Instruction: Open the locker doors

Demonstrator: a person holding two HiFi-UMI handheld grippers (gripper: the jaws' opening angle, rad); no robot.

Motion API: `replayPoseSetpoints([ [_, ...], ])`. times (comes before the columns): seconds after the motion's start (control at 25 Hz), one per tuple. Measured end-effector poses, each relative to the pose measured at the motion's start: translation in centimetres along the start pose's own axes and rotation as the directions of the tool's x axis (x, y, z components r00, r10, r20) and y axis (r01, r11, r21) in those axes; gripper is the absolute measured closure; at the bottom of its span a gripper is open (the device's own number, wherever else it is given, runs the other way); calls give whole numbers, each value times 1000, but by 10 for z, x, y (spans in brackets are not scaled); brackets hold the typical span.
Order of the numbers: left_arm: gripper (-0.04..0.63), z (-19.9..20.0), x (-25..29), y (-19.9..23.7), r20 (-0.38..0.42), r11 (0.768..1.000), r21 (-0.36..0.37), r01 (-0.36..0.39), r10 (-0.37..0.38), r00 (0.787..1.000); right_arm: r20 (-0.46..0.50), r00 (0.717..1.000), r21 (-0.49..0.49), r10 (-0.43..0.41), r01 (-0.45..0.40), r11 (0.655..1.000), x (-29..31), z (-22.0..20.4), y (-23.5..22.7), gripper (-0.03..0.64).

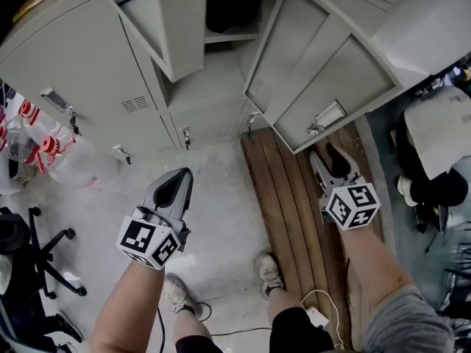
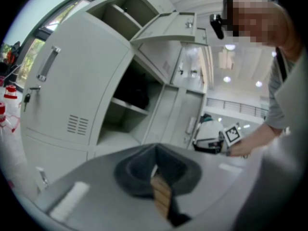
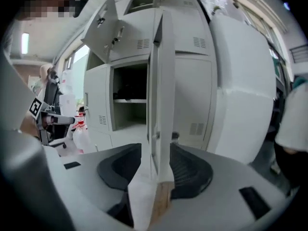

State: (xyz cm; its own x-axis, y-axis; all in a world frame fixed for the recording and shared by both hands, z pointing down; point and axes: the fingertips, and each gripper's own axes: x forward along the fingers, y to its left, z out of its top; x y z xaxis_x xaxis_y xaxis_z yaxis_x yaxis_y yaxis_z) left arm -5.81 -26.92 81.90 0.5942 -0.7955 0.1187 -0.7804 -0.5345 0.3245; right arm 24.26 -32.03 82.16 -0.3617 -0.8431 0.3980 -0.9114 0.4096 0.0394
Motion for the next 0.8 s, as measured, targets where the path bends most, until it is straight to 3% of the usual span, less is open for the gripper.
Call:
replayPoseSetpoints([
  [0.08, 591, -6, -5, 1, -1, 1000, -16, -6, 6, 1000, -57, 997, 103, 44, -38, 994, -3, -44, 37, 453],
  [0.16, 591, -12, -12, 4, 5, 999, -34, -18, 18, 1000, -76, 985, 155, 152, -139, 978, 0, -74, 98, 455],
  [0.28, 592, -19, -27, 10, 23, 997, -61, -54, 55, 998, -25, 955, 161, 296, -289, 944, 12, -76, 183, 477],
  [0.36, 592, -27, -36, 15, 24, 994, -83, -73, 75, 997, 16, 941, 160, 337, -335, 928, 24, -63, 213, 480],
  [0.56, 593, -36, -53, 21, 18, 991, -98, -93, 95, 995, 61, 927, 125, 370, -375, 919, 37, -39, 236, 480],
  [0.8, 591, -31, -59, 16, 53, 992, -85, -90, 95, 994, 41, 932, 112, 361, -364, 925, 29, -39, 226, 480],
])
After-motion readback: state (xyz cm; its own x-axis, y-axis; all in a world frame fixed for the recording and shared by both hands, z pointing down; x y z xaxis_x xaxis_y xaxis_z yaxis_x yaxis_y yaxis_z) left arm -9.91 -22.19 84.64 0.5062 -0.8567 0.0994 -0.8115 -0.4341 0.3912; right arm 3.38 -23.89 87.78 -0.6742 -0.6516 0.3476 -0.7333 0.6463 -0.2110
